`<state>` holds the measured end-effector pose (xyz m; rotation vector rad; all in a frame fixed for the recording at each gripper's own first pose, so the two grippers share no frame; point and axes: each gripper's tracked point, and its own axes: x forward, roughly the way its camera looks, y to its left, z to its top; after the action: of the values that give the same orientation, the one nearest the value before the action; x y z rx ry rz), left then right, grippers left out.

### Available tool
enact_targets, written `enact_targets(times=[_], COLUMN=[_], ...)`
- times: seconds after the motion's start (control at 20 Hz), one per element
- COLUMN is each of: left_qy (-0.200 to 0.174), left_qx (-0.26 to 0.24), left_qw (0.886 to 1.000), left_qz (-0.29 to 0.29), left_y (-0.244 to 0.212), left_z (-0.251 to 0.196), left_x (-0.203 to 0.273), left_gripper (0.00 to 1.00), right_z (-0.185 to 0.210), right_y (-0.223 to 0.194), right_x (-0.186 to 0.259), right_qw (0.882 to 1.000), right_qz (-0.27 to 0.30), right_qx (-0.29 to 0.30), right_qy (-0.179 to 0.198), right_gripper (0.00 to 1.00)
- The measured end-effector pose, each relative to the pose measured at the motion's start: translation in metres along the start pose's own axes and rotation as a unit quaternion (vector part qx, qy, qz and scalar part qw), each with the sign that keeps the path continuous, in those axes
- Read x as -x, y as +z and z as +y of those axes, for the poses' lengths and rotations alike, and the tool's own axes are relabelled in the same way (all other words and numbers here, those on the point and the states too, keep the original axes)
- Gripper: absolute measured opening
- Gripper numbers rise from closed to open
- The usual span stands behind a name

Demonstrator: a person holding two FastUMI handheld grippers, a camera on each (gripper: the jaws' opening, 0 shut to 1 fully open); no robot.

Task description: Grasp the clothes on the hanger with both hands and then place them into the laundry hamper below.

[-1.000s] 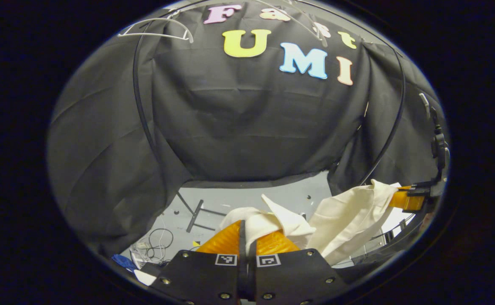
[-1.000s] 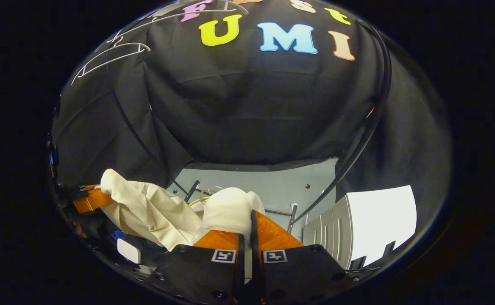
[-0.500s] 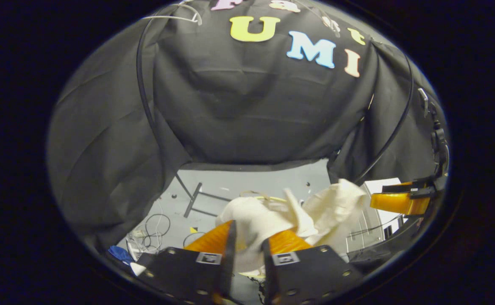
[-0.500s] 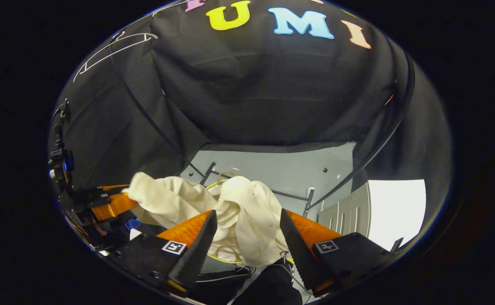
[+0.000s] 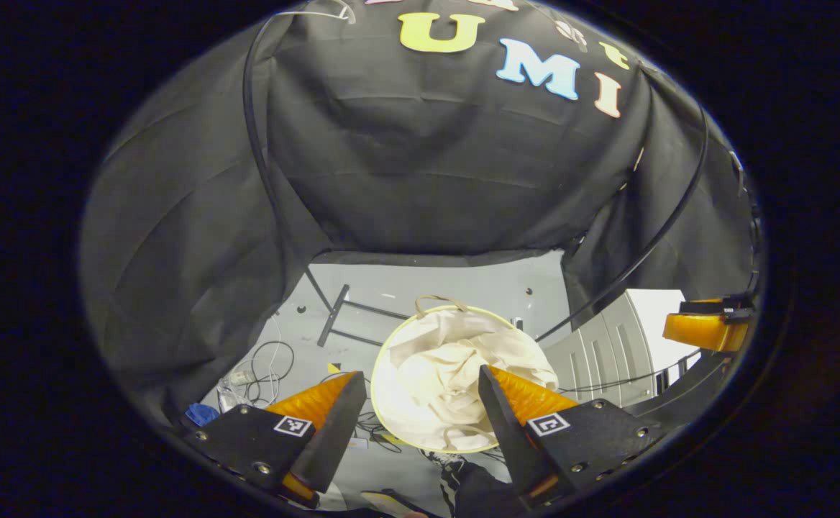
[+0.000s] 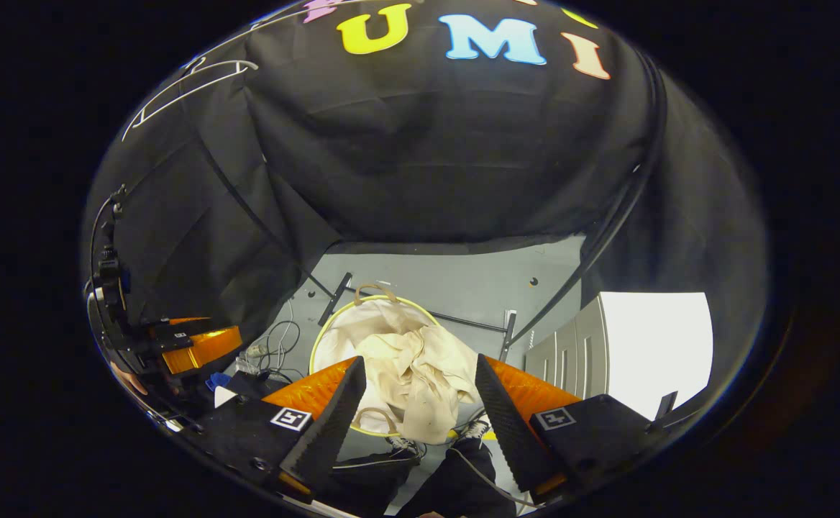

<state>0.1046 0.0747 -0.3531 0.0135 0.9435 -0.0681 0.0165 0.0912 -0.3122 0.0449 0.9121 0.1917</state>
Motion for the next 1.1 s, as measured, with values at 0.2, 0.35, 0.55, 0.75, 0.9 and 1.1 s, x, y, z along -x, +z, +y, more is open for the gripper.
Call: enact_targets(times=[0.2, 0.35, 0.55, 0.75, 0.9, 1.1], left_qy=[0.012, 0.025, 0.065, 0.08, 0.084, 0.083], left_qx=[-0.005, -0.001, -0.024, -0.031, -0.015, -0.015], left_qw=[0.999, 0.996, 0.986, 0.965, 0.938, 0.9], left_qz=[-0.041, -0.086, -0.151, -0.25, -0.337, -0.427], left_y=[0.018, 0.044, 0.081, 0.136, 0.178, 0.211], left_z=[-0.013, -0.031, -0.063, -0.124, -0.167, -0.203], left_x=[0.026, 0.06, 0.112, 0.182, 0.247, 0.32], left_gripper=[0.93, 0.93, 0.93, 0.93, 0.93, 0.93], right_z=[-0.028, -0.055, -0.101, -0.143, -0.166, -0.182], right_y=[0.016, 0.032, 0.057, 0.095, 0.122, 0.153], right_x=[0.021, 0.043, 0.087, 0.153, 0.2, 0.251], right_qw=[0.999, 0.995, 0.984, 0.956, 0.929, 0.9], right_qz=[-0.044, -0.093, -0.171, -0.282, -0.359, -0.425], right_qx=[-0.008, -0.023, -0.01, -0.006, -0.02, -0.038], right_qy=[-0.021, -0.03, -0.057, -0.082, -0.09, -0.086], right_gripper=[0.97, 0.97, 0.97, 0.97, 0.96, 0.93])
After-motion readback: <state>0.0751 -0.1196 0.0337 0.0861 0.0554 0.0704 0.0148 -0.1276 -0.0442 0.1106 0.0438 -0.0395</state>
